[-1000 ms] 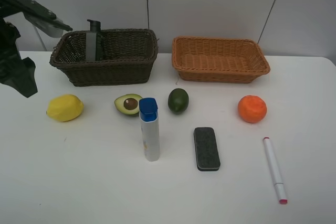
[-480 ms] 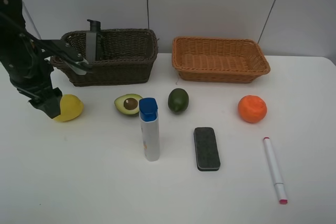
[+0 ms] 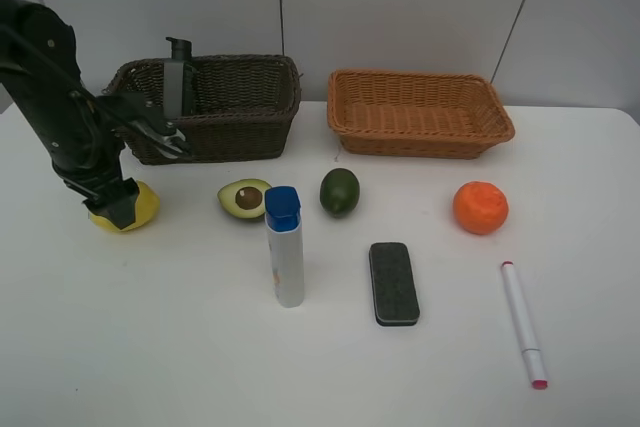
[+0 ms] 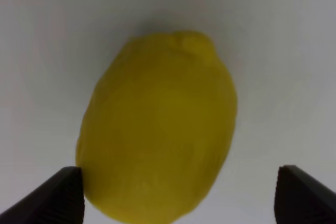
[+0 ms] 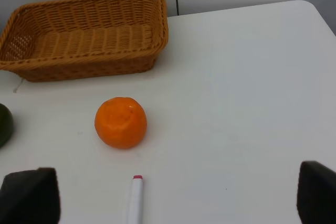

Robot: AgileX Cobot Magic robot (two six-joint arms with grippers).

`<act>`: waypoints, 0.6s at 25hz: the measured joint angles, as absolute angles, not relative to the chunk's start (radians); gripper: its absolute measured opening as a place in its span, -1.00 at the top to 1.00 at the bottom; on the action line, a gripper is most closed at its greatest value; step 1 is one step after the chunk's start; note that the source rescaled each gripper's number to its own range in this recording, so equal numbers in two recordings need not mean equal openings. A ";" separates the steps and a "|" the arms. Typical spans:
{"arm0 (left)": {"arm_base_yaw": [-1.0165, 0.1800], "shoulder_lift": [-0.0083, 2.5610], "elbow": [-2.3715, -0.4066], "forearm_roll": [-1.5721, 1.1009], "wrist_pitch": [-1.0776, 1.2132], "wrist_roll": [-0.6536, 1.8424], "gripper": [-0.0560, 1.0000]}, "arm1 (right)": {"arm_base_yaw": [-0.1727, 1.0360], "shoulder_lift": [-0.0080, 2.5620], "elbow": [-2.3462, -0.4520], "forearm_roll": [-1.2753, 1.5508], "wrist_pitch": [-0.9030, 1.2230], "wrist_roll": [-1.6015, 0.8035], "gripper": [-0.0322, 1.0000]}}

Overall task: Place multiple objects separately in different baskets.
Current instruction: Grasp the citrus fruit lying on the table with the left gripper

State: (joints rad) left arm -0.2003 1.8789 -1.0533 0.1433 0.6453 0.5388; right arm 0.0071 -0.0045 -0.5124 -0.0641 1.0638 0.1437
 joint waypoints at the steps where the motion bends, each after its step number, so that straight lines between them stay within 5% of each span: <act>1: -0.200 1.891 -1.055 0.146 0.635 0.540 -0.75 | 0.007 -0.005 -0.512 -0.064 1.064 0.144 -0.97; 6: -0.200 1.948 -1.057 0.147 0.596 0.535 -0.64 | 0.007 -0.005 -0.512 -0.064 1.064 0.144 -0.97; 10: -0.200 1.953 -1.057 0.147 0.569 0.509 -0.12 | 0.007 -0.005 -0.512 -0.064 1.064 0.144 -0.97; 15: -0.200 1.953 -1.057 0.147 0.564 0.488 -0.12 | 0.007 -0.005 -0.512 -0.064 1.064 0.144 -0.97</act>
